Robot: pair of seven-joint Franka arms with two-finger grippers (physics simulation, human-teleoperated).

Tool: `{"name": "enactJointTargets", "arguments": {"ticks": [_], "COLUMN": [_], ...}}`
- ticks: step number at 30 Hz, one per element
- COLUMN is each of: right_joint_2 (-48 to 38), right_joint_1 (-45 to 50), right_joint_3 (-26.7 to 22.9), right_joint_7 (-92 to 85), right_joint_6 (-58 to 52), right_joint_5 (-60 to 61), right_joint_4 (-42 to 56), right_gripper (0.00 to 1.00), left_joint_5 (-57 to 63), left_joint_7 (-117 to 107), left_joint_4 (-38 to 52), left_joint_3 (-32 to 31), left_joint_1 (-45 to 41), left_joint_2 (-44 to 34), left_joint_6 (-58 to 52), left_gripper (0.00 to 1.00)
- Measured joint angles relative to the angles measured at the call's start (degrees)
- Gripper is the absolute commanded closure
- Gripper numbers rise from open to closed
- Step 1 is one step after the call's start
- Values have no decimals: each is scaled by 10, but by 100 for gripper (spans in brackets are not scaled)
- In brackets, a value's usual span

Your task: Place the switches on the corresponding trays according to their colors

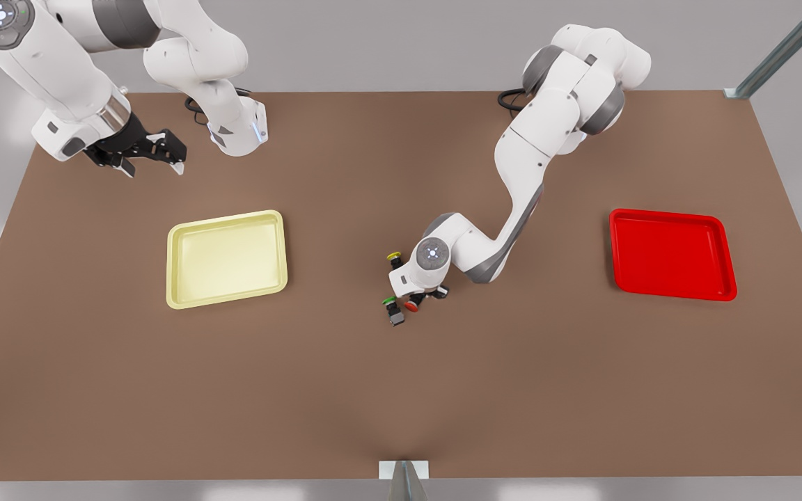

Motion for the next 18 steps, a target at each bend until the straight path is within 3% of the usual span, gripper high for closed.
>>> {"name": "enactJointTargets", "arguments": {"ticks": [11,18], "right_joint_2": [1,1], "right_joint_1": [0,0], "right_joint_3": [6,7], "right_joint_7": [0,0], "right_joint_6": [1,1], "right_joint_5": [0,0], "right_joint_4": [0,-1], "right_gripper": [0,0], "left_joint_5": [8,16], "left_joint_7": [5,9], "left_joint_4": [0,-72], "left_joint_3": [0,1], "left_joint_1": [0,22], "left_joint_2": [-3,-88], "left_joint_6": [-15,-34], "left_gripper": [47,47]}}
